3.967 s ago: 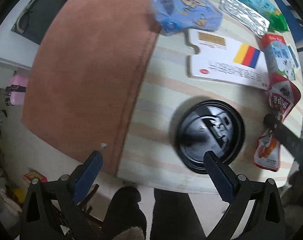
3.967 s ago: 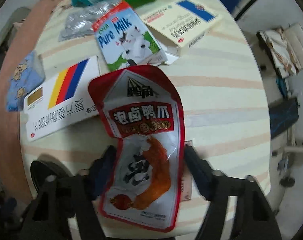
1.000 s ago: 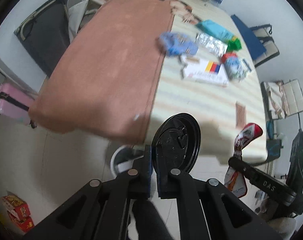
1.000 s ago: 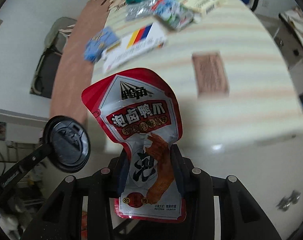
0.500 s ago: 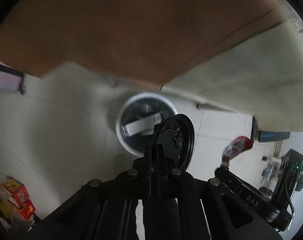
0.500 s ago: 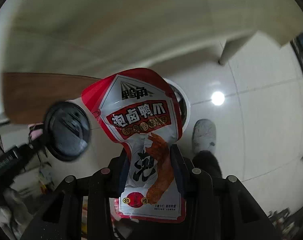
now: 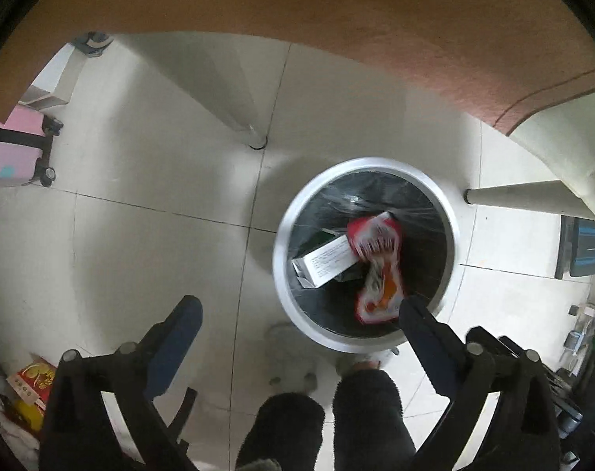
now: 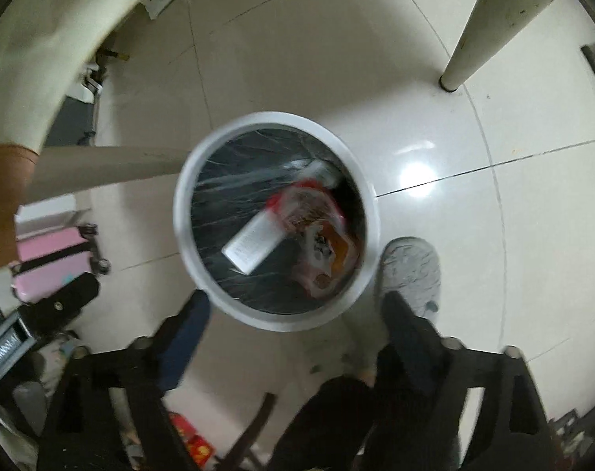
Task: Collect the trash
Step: 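Carry the lid and pouch to the bin and open both tools, then move both tools back over the table toward the blue packet and milk carton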
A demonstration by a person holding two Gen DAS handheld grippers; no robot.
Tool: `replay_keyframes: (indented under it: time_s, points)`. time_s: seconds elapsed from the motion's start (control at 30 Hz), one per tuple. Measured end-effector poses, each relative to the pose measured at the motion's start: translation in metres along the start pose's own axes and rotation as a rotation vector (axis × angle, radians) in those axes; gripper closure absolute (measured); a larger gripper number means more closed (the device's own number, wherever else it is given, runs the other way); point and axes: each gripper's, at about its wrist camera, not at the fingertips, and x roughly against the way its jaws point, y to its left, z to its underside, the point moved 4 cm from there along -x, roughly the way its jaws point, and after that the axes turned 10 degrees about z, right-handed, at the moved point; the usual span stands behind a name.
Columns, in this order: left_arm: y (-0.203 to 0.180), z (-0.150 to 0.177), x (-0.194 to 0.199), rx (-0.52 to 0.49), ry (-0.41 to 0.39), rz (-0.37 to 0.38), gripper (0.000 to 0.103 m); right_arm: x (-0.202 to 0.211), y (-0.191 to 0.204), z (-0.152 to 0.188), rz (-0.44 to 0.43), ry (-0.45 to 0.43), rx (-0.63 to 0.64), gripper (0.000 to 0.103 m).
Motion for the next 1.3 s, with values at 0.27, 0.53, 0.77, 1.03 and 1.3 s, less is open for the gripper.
replay_keyframes:
  time_s: [0.27,0.53,0.77,1.03,1.3]
  points:
    - [-0.004,0.016,0.031,-0.059,-0.059,-0.059,0.0,0.023,0.001,0.008,0.17,-0.082,0.093,0.004]
    - [-0.005,0.033,0.064,-0.063,-0.072,-0.049,0.0,0.07,0.005,0.019,0.231,-0.122,0.126,0.004]
    - [-0.012,0.05,0.108,-0.065,-0.076,-0.045,0.0,0.126,0.01,0.04,0.25,-0.149,0.134,0.004]
    - [-0.03,0.076,0.179,-0.1,-0.079,-0.022,0.0,0.211,0.016,0.072,0.244,-0.191,0.129,0.004]
    - [-0.053,0.104,0.261,-0.153,-0.104,-0.006,0.0,0.309,0.02,0.114,0.218,-0.221,0.111,0.004]
